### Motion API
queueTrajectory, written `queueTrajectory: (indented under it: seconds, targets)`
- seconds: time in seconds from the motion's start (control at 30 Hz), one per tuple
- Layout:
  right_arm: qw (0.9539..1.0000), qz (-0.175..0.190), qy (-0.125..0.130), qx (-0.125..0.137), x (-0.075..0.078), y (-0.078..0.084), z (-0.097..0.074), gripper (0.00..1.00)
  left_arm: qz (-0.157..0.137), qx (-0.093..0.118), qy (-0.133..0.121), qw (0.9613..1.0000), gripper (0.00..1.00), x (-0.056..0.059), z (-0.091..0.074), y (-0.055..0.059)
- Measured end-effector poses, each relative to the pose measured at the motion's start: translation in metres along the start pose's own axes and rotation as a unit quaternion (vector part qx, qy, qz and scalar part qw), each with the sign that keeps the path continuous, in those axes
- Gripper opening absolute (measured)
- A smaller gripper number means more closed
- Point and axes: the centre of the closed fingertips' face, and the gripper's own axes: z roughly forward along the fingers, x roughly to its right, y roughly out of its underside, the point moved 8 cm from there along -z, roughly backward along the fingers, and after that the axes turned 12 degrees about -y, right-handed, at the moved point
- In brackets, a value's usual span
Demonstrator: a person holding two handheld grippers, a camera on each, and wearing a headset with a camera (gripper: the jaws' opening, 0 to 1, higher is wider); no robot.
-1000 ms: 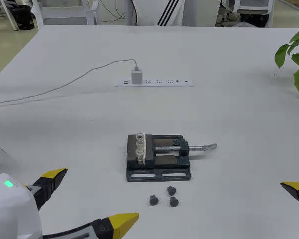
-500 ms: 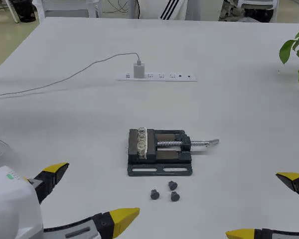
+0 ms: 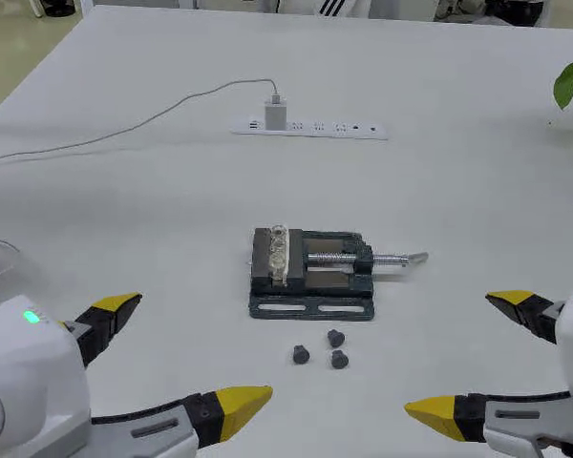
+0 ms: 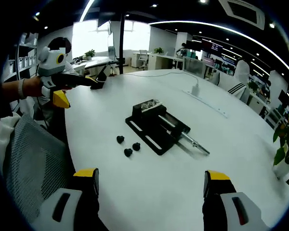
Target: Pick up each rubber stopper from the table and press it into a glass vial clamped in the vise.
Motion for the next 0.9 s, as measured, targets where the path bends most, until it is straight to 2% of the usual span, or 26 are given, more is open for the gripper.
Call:
queueTrajectory:
  seconds: [0.23, 0.33, 0.5, 0.6, 0.8, 0.9]
  targets:
    - [0.9989, -0.032, -0.031, -0.017, -0.002, -0.007, 0.016, 0.8, -0.004, 0.0, -0.002, 1.0, 0.96, -0.001, 0.0, 0.002]
    - [0.9967, -0.056, -0.047, -0.035, -0.004, -0.008, 0.024, 0.75, -0.004, -0.002, -0.002, 1.0, 0.95, 0.0, -0.001, 0.004]
    - [0.9935, -0.076, -0.073, -0.045, -0.006, -0.009, 0.035, 0.65, -0.004, -0.007, -0.004, 1.0, 0.95, 0.001, -0.002, 0.007]
    - [0.9892, -0.098, -0.098, -0.049, -0.009, -0.011, 0.042, 0.58, -0.008, -0.008, -0.004, 0.9999, 0.94, 0.002, -0.002, 0.008]
    - [0.9825, -0.12, -0.127, -0.065, -0.011, -0.012, 0.052, 0.4, -0.009, -0.01, -0.003, 0.9999, 0.94, 0.002, -0.002, 0.009]
    - [0.9797, -0.129, -0.136, -0.071, -0.011, -0.011, 0.058, 0.35, -0.011, -0.01, -0.004, 0.9999, 0.94, 0.002, -0.001, 0.009]
